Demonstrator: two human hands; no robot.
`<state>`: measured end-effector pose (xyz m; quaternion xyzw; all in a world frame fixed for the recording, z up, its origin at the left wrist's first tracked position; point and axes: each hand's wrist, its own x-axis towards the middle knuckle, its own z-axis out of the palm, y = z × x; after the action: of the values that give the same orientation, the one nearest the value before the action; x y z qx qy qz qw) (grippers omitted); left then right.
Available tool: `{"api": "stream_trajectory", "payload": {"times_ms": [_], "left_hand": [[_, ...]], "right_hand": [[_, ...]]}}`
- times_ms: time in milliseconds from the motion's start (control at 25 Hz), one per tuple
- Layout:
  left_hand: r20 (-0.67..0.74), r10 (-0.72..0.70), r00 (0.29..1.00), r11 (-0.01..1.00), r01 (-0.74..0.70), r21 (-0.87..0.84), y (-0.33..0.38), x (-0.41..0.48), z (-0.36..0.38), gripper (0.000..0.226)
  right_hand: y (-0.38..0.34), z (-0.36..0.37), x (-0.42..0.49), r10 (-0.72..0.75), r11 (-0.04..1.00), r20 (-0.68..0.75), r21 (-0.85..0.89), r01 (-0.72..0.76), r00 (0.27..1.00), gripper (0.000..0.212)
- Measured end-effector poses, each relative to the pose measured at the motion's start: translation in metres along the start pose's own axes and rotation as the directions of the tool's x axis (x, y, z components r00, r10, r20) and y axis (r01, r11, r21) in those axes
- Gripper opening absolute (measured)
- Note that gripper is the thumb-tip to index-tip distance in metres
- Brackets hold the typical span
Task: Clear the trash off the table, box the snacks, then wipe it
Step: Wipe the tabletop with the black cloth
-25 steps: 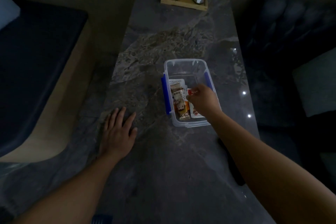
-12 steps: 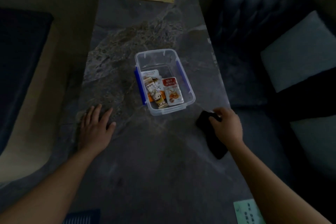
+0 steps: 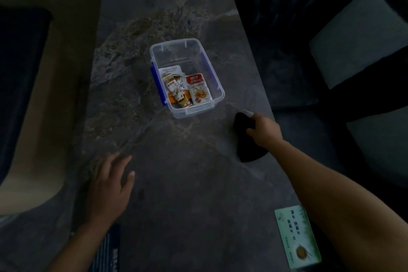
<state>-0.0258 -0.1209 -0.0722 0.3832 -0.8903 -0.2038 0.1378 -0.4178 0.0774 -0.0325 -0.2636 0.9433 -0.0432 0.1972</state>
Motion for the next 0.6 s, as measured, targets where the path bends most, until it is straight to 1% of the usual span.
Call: {"api": "stream_trajectory", "payload": {"times_ms": [80, 120, 160, 280, 320, 400, 440, 480, 560, 600], "left_hand": [[-0.012, 0.051, 0.999, 0.999, -0.051, -0.004, -0.001, -0.028, -0.004, 0.048], [0.012, 0.086, 0.996, 0.996, -0.086, -0.003, -0.003, -0.043, -0.004, 0.046], [0.048, 0.121, 0.992, 0.993, -0.120, -0.007, -0.004, -0.058, -0.003, 0.045], [0.138, 0.180, 0.974, 0.984, -0.180, -0.007, -0.003, -0.100, 0.009, 0.044], [0.156, 0.190, 0.969, 0.980, -0.196, 0.025, -0.002, -0.111, 0.014, 0.045], [0.184, 0.198, 0.963, 0.971, -0.218, 0.094, -0.003, -0.125, 0.022, 0.048], [0.192, 0.200, 0.961, 0.967, -0.225, 0.122, -0.004, -0.128, 0.025, 0.049], [0.195, 0.201, 0.960, 0.962, -0.231, 0.144, -0.005, -0.128, 0.027, 0.050], [0.194, 0.197, 0.961, 0.959, -0.231, 0.167, -0.005, -0.128, 0.028, 0.050], [0.192, 0.195, 0.962, 0.958, -0.228, 0.171, -0.005, -0.127, 0.028, 0.051]], "right_hand": [[0.005, -0.011, -0.022, 0.120, 0.970, -0.054, 0.217, -0.106, 0.991, 0.031], [0.011, -0.014, -0.040, 0.179, 0.937, -0.076, 0.318, -0.146, 0.981, 0.030], [0.017, -0.013, -0.061, 0.218, 0.909, -0.083, 0.381, -0.171, 0.973, 0.030], [0.026, 0.009, -0.132, 0.252, 0.877, -0.011, 0.425, -0.223, 0.968, 0.034], [0.026, 0.020, -0.153, 0.248, 0.881, 0.012, 0.413, -0.231, 0.969, 0.036], [0.025, 0.043, -0.190, 0.206, 0.919, -0.004, 0.343, -0.192, 0.979, 0.039], [0.024, 0.056, -0.205, 0.153, 0.952, -0.033, 0.273, -0.138, 0.988, 0.044], [0.022, 0.070, -0.218, 0.077, 0.982, -0.052, 0.174, -0.067, 0.996, 0.055], [0.022, 0.097, -0.235, -0.088, 0.996, -0.011, -0.009, 0.088, 0.996, 0.074], [0.024, 0.110, -0.239, -0.156, 0.985, 0.014, -0.066, 0.156, 0.988, 0.077]]}}
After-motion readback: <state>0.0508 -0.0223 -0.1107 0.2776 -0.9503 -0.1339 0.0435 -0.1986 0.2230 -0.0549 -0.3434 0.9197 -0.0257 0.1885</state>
